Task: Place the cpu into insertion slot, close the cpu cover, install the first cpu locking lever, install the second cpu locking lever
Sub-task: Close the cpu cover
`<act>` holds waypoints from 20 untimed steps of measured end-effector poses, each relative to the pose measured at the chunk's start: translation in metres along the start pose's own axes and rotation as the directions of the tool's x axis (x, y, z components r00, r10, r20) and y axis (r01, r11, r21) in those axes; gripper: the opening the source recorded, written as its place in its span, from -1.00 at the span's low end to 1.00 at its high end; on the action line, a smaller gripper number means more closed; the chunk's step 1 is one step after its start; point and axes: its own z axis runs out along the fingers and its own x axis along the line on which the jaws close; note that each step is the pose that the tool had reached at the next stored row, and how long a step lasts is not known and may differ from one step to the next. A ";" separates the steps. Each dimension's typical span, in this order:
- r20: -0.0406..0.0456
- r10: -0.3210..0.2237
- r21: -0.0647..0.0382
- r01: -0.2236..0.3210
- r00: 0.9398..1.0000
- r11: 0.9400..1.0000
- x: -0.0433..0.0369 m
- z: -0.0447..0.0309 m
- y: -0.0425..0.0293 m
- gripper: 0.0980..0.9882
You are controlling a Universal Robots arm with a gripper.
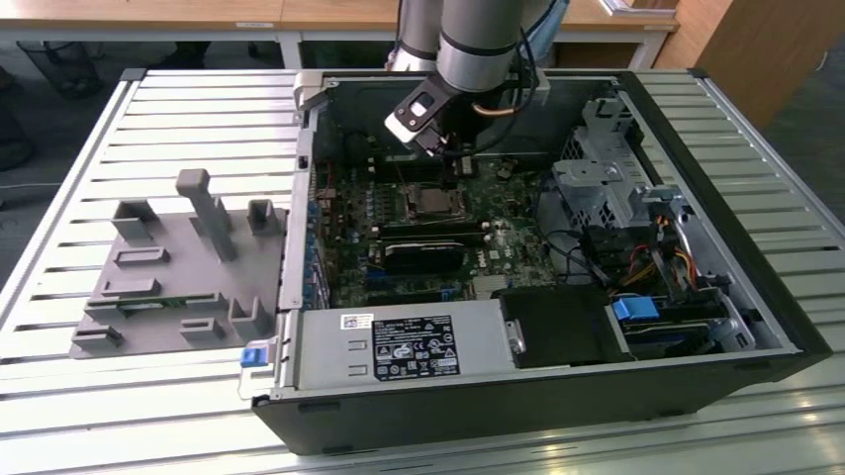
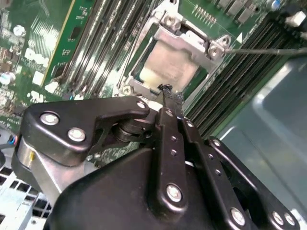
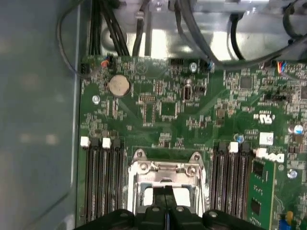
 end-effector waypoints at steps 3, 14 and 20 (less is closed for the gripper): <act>0.000 0.000 0.000 0.000 1.000 1.000 0.0002 0.0008 -0.0113 -0.98; 0.000 0.000 0.000 0.000 1.000 1.000 0.0003 0.0080 -0.0311 -0.98; 0.000 0.000 0.000 0.000 1.000 1.000 0.0000 0.0144 -0.0338 -0.98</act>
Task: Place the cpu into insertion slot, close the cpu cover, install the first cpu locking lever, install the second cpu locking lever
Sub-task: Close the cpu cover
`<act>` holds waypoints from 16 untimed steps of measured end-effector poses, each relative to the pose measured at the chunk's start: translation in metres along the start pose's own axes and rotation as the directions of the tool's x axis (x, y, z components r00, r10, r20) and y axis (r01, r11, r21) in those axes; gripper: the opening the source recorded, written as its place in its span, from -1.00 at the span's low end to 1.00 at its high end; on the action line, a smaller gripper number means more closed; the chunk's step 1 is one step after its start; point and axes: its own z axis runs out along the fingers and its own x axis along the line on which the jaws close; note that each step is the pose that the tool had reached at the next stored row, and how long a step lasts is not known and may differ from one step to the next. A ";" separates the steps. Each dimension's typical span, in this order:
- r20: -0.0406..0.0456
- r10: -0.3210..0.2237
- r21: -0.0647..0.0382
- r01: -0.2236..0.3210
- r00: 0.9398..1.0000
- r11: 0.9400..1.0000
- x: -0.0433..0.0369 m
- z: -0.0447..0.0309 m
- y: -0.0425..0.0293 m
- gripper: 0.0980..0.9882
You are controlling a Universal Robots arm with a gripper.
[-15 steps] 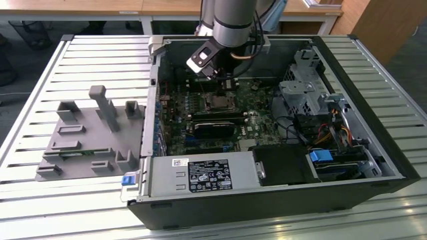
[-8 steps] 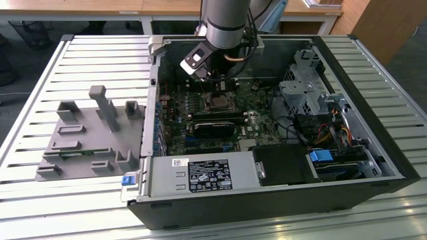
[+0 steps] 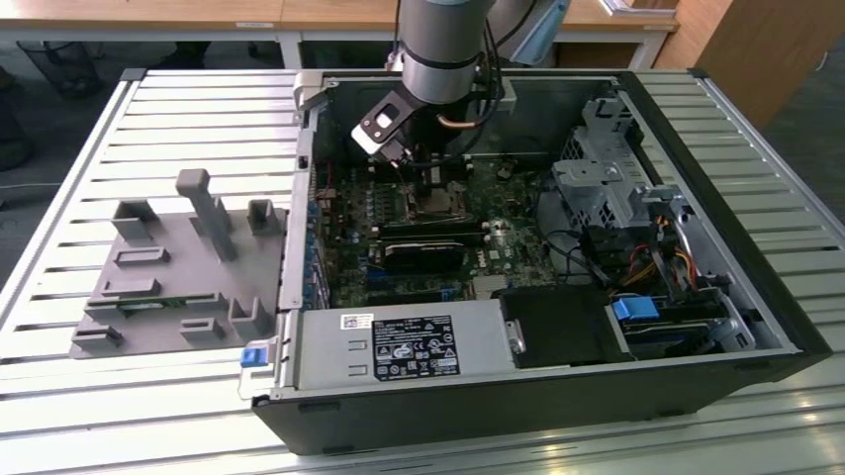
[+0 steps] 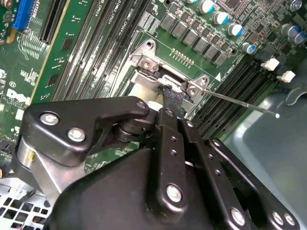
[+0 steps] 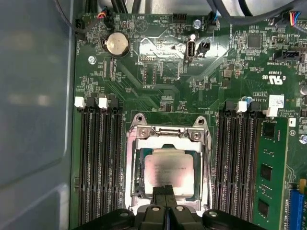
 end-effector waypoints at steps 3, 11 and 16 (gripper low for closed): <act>0.000 0.000 0.000 0.000 1.000 1.000 -0.0001 0.0023 -0.0011 -0.98; 0.000 0.000 0.000 0.000 1.000 1.000 -0.0005 0.0081 -0.0016 -0.98; 0.000 -0.001 -0.001 0.001 1.000 1.000 -0.0006 0.0096 0.0021 -0.98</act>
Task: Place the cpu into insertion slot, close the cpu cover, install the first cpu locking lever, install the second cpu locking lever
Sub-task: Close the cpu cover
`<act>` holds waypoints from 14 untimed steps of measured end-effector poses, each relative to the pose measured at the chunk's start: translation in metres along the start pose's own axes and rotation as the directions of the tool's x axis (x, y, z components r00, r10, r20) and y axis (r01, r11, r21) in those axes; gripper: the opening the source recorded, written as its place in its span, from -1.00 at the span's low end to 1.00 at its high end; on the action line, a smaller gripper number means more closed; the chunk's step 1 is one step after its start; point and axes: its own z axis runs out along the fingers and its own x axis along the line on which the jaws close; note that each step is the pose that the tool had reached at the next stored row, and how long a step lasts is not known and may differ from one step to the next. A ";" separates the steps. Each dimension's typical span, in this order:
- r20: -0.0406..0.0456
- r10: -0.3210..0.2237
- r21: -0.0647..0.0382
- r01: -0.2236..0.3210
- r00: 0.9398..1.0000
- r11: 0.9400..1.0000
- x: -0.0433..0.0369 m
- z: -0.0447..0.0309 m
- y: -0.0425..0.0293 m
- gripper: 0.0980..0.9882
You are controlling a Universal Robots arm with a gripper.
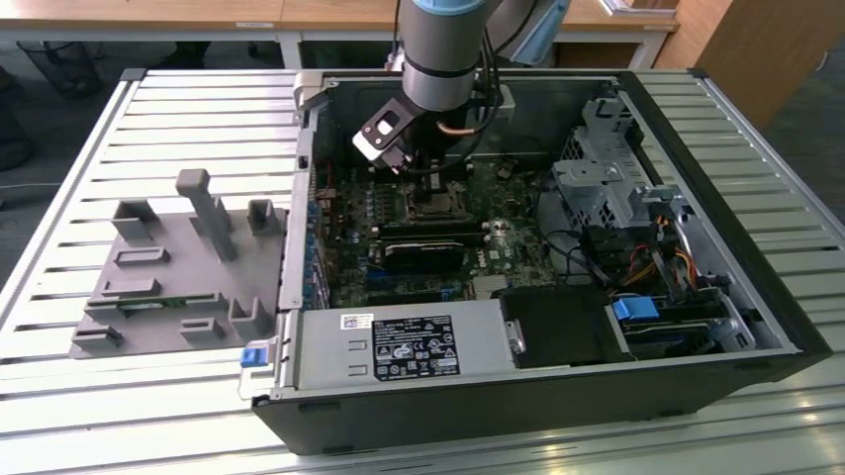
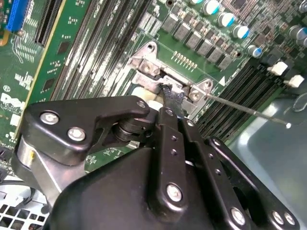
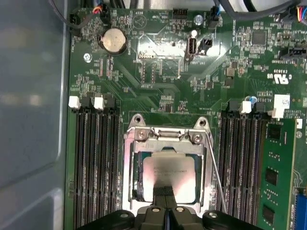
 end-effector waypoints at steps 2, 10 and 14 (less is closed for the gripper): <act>-0.001 0.000 -0.003 0.000 1.000 1.000 0.0000 0.0000 0.0011 -0.98; -0.008 -0.001 -0.005 0.001 1.000 1.000 0.0008 -0.0138 0.0014 -0.98; -0.008 -0.001 -0.005 0.001 1.000 1.000 0.0008 -0.0149 0.0025 -0.98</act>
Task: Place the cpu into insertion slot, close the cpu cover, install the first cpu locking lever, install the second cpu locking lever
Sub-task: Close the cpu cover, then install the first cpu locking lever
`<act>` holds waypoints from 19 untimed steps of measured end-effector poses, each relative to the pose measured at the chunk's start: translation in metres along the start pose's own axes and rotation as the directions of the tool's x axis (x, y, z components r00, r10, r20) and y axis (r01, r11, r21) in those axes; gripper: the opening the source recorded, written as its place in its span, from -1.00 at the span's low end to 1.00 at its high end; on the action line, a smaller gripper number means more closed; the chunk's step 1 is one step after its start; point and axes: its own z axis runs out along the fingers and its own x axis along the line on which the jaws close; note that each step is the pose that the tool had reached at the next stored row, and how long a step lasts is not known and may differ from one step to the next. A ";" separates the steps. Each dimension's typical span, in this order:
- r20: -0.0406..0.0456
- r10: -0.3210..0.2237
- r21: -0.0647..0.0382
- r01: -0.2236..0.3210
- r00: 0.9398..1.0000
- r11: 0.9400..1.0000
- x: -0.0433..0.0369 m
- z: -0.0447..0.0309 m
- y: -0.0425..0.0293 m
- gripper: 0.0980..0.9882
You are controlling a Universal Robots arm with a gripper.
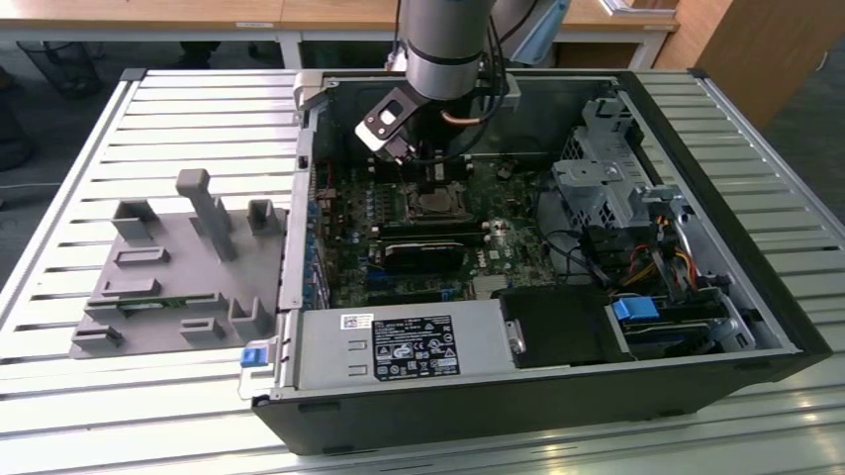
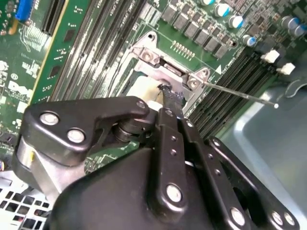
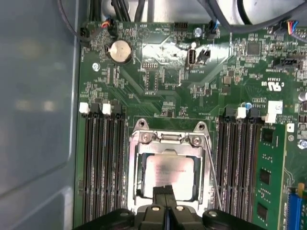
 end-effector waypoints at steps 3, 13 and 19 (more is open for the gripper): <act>0.000 0.000 0.001 0.000 1.000 1.000 -0.0001 -0.0001 0.0033 -0.98; 0.000 0.000 0.001 0.000 1.000 1.000 -0.0003 -0.0002 0.0114 -0.98; 0.000 0.000 0.001 0.000 1.000 1.000 -0.0002 -0.0015 0.0117 -0.98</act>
